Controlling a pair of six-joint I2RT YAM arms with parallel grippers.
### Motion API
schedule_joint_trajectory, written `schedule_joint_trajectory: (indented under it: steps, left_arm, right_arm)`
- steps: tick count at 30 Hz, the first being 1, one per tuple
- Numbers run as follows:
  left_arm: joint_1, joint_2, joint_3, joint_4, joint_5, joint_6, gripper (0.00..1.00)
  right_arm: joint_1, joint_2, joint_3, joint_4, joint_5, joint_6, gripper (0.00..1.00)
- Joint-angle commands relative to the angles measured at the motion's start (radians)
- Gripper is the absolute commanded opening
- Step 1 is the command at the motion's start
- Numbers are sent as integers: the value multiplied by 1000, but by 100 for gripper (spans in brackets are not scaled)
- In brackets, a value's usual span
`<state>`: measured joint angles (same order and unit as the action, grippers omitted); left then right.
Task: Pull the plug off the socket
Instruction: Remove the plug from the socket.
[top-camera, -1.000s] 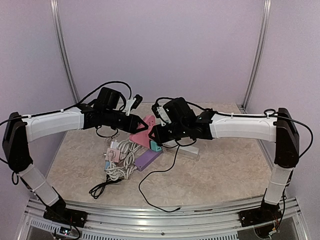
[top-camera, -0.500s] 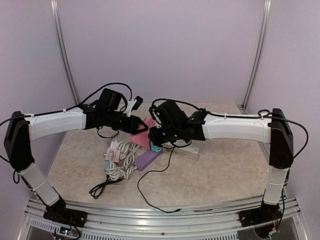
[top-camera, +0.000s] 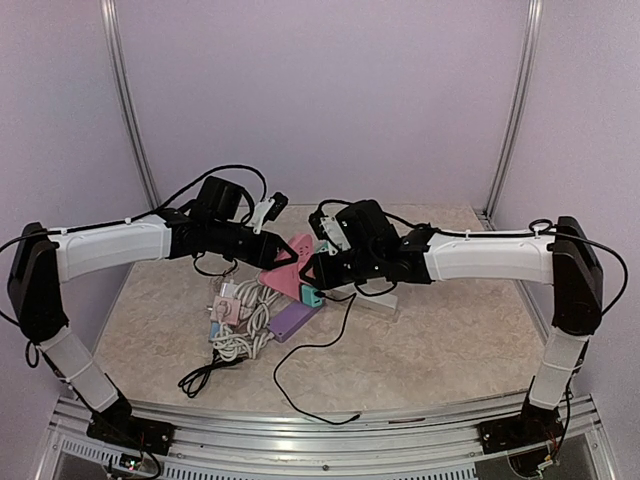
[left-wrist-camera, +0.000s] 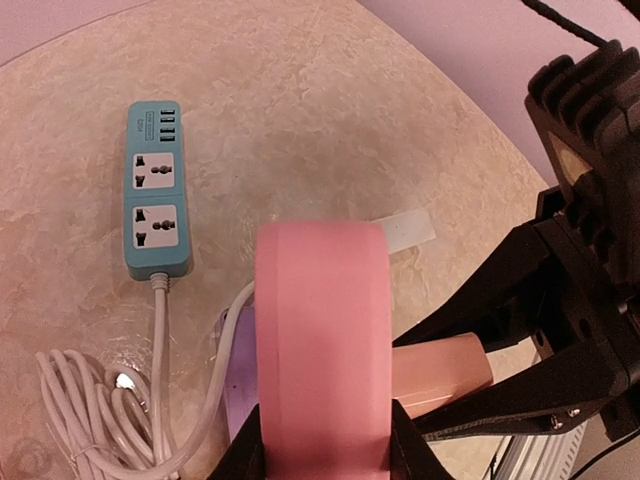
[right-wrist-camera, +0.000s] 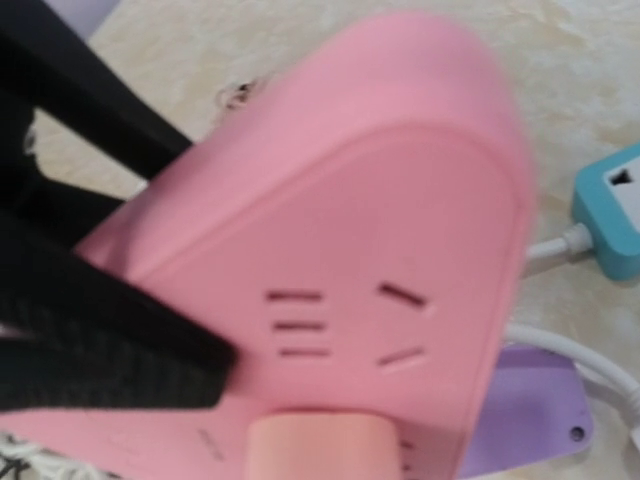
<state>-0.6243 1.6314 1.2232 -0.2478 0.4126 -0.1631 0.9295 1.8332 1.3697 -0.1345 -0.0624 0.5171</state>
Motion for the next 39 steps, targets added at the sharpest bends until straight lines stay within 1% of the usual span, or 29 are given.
schedule_joint_trajectory:
  steps: [1, 9, 13, 20, 26, 32, 39]
  left_arm:
    - [-6, -59, 9, 87, 103, 32, 0]
    - [-6, -69, 0, 105, 135, 39, 0]
    - [-7, -70, -1, 106, 137, 36, 0]
    - [-8, -63, 2, 95, 89, 17, 0]
    - [-9, -45, 7, 83, 57, -2, 0]
    - [-15, -33, 10, 68, 4, -13, 0]
    - [-29, -20, 20, 39, -53, -4, 0]
  right_arm:
    - [-29, -50, -46, 113, -138, 18, 0]
    - [-55, -69, -75, 131, -205, 13, 0]
    - [-59, -76, -74, 126, -204, 6, 0]
    - [-51, -72, -69, 79, -67, 61, 0]
    - [-24, -64, -50, 28, 45, 76, 0]
    - [15, -34, 13, -53, 186, 87, 0]
    - [46, -1, 68, -108, 273, 93, 0]
